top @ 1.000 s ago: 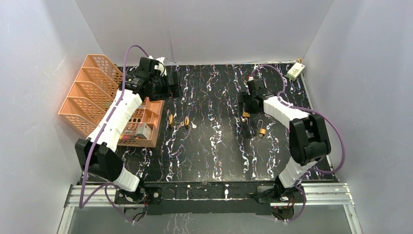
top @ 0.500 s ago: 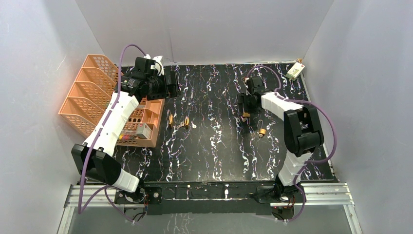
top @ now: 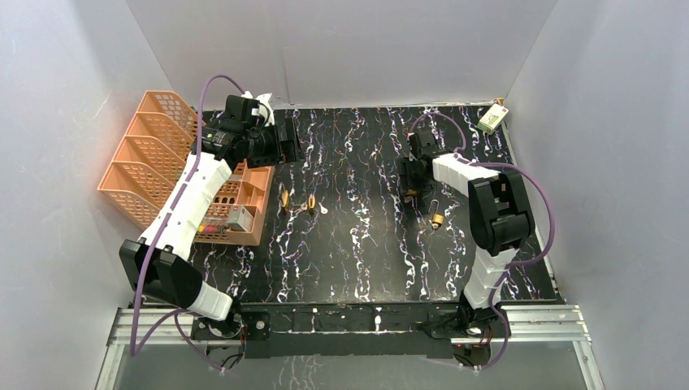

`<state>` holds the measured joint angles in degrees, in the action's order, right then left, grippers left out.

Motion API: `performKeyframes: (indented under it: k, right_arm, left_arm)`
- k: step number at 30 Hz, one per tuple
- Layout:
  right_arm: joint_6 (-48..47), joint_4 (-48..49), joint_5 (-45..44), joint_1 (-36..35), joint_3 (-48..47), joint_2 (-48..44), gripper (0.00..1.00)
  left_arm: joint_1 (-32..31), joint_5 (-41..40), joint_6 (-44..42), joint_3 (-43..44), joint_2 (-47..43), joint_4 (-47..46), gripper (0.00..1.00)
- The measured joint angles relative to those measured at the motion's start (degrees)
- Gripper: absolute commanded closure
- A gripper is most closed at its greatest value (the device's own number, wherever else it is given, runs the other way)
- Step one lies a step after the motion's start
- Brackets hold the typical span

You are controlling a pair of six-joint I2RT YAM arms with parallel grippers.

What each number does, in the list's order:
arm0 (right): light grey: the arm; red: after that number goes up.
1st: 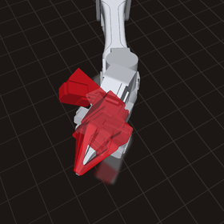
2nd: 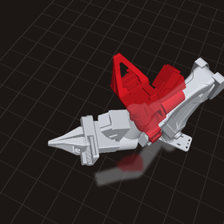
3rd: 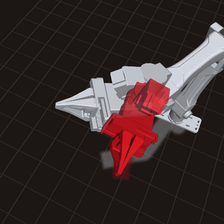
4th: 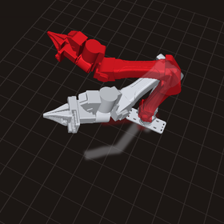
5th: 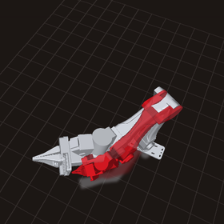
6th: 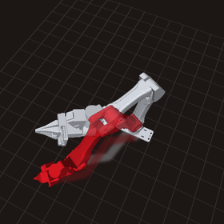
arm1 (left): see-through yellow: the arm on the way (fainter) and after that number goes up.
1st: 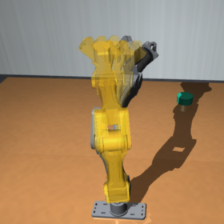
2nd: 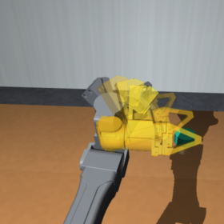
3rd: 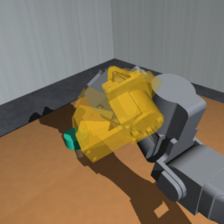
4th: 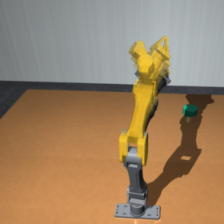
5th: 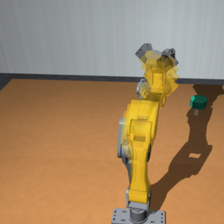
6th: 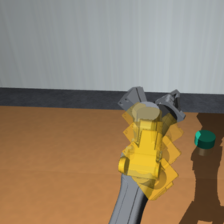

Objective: Lock with the key
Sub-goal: Pick up the lock from the center of the board.

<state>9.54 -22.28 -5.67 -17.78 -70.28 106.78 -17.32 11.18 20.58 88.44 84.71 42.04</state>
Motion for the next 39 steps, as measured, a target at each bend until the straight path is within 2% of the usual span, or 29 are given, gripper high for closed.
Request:
performKeyframes:
  k: [7,14,18,21,25,28,31,35,39]
  right_arm:
    - [1.2,0.3,-1.6,0.0,-0.9,1.4,0.4]
    - [2.5,0.4,-1.9,-0.1,-1.2,1.8,0.51]
    - [2.8,0.1,-2.4,-0.8,-3.0,3.2,0.64]
    - [2.7,0.0,-3.1,-1.4,-4.1,4.0,0.69]
    - [2.0,-0.1,-0.8,-1.8,-4.3,4.0,0.71]
    - [0.5,-0.4,4.8,-1.8,-4.3,3.0,0.69]
    - [-0.7,-0.2,15.7,-1.8,-4.3,-1.1,0.69]
    - [1.8,0.1,31.1,-2.0,-7.5,-7.6,0.7]
    - [5.5,2.8,42.9,-2.6,-9.0,-11.1,0.7]
  left_arm:
    - [0.0,-0.2,-0.2,0.0,0.0,0.3,0.02]
    - [0.0,-0.2,-0.7,0.0,0.0,0.3,0.02]
    - [0.0,-0.6,-1.2,0.0,0.0,0.4,0.02]
    - [0.0,-0.9,-1.6,0.0,0.0,0.4,0.02]
    - [0.0,-1.0,-2.3,0.0,0.0,0.4,0.02]
    - [0.2,0.3,-3.2,0.0,0.0,0.4,0.02]
    - [0.6,5.0,-5.4,-0.8,-0.1,-0.9,0.04]
    - [1.0,15.6,-8.5,-3.2,-0.1,-4.4,0.06]
    - [1.0,28.9,-10.1,-6.3,-0.1,-9.7,0.06]
